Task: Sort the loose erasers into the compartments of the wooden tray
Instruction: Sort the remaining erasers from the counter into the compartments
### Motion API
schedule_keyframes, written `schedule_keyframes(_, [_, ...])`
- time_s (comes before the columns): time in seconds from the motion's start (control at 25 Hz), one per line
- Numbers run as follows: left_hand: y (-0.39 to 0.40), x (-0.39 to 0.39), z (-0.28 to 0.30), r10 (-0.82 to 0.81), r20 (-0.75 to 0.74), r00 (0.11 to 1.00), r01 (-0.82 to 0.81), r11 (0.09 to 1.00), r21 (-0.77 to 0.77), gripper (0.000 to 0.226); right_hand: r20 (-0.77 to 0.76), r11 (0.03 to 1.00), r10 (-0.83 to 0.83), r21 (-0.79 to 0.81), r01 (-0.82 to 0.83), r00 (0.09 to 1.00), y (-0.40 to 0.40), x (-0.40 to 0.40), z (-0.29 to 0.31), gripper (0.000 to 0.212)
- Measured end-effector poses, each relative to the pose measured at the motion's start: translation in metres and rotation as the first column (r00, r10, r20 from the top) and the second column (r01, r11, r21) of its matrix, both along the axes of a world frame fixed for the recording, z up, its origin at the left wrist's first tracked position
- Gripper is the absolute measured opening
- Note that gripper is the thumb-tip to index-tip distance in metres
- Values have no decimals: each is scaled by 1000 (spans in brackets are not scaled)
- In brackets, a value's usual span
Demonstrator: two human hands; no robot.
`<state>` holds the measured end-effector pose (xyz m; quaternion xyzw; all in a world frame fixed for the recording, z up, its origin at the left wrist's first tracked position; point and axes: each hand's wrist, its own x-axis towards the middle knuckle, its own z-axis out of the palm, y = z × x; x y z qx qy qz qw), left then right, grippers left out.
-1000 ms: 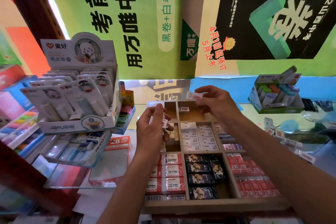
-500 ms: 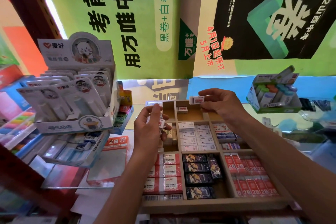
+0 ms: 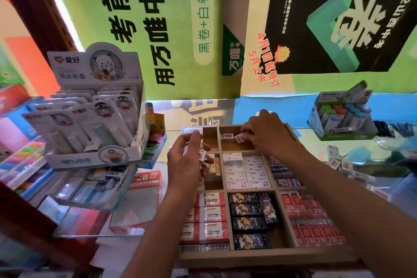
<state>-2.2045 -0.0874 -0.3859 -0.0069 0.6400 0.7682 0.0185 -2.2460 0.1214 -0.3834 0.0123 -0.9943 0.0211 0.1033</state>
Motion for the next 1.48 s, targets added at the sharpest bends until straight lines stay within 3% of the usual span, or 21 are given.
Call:
schedule_keyframes(0.12, [0,0,-1,-7,-4,1000,7,1000,-11,28,-2,987,8,160,-8,1000,-1,-7,-3,33])
schedule_keyframes(0.44, [1,-1,-1,-9,-19,1000,9,999,-36,27,-70,998,7,71,-2,998,-1,-9,-9,23])
schedule_keyframes(0.72, [1,-1,0,0,-19,1000,-1,1000,-22,36,158,999,47,12,-49,986,5,-9,-1,35])
schedule_keyframes(0.8, [1,0,0,7,-19,1000,-7,1000,-11,42,2,993,43,-110,-43,999,-3,-3,2,28])
schedule_keyframes(0.84, [1,0,0,11,-22,1000,-11,1000,-8,45,-94,965,66,-248,-88,993,-11,3,6,22])
schedule_keyframes(0.92, [1,-1,0,19,-29,999,-20,1000,-4,47,-168,777,230,-561,-285,959,-36,26,18,16])
schedule_keyframes(0.96, [1,-1,0,24,-32,999,-24,1000,-3,49,-183,699,333,-611,-372,925,-51,37,25,22])
schedule_keyframes(1.04, [1,-1,0,21,-37,999,-20,1000,11,52,-221,659,424,-591,-466,878,-73,50,27,27])
schedule_keyframes(1.16, [1,0,1,17,-46,999,-17,1000,-1,56,-287,643,384,-599,-477,877,-76,47,25,16])
schedule_keyframes(1.32, [2,1,3,40,-27,999,-41,999,-19,55,-321,738,494,-337,-585,808,-77,53,25,17])
schedule_keyframes(1.4, [2,3,5,56,16,998,-56,998,15,52,-350,743,370,-445,-500,861,-66,51,26,12])
schedule_keyframes(1.48, [2,2,5,57,31,998,-59,997,54,50,-281,768,158,-568,-297,947,-40,39,23,8])
